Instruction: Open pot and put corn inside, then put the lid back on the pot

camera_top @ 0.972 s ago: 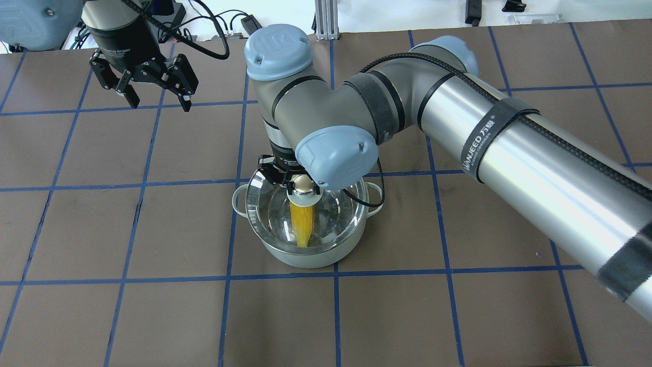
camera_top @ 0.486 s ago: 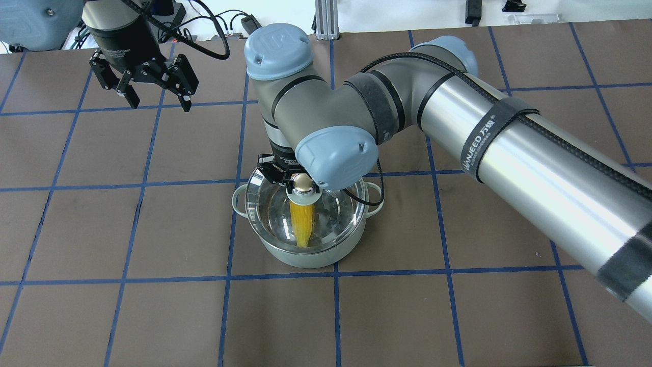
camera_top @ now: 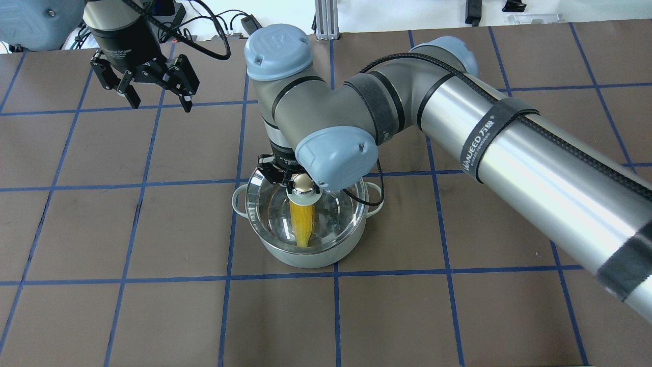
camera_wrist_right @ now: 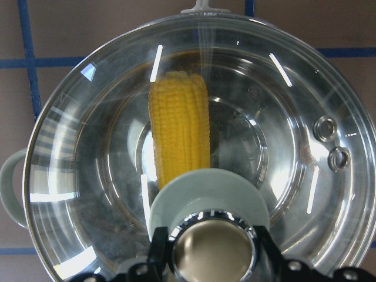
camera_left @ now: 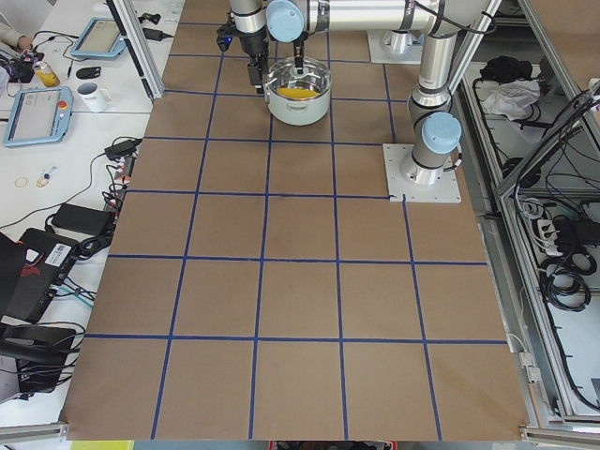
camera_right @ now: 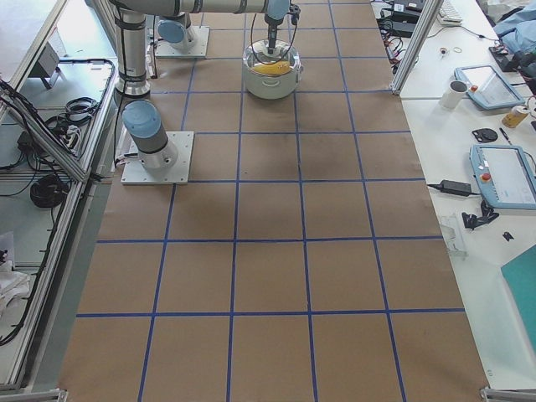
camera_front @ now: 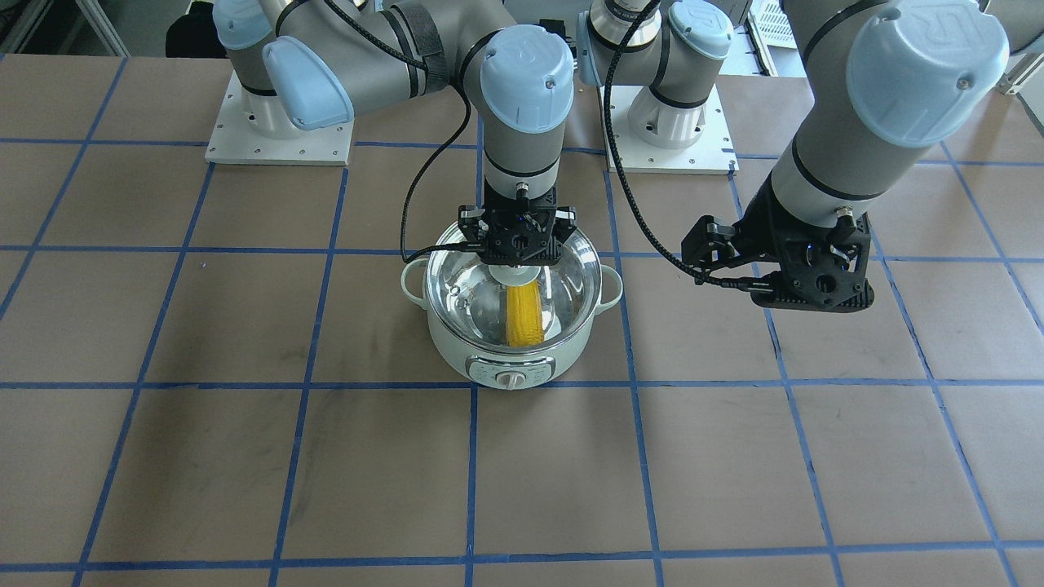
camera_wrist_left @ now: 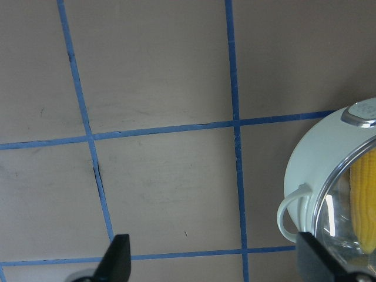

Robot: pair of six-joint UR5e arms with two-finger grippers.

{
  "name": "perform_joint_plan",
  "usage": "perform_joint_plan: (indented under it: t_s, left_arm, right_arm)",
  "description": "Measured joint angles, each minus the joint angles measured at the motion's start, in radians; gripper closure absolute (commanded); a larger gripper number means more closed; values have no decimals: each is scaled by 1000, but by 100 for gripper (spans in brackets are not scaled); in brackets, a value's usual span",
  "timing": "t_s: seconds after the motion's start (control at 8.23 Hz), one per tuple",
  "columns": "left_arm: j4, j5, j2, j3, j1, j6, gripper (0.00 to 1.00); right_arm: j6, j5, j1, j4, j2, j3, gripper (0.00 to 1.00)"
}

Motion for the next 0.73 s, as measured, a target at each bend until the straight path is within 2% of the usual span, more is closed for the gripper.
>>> perform_joint_plan:
  t_s: [0.12, 0.49, 0.73]
  left_arm:
    - [0, -1, 0, 0, 0, 0, 0]
    - [1, -1, 0, 0, -2, -1, 0]
    - [5, -3, 6, 8, -3, -1, 0]
  right_arm:
    - [-1, 0, 0, 0, 0, 0, 51]
    - [-3, -3, 0, 1, 1, 0, 49]
    - [-3, -9, 0, 0, 1, 0, 42]
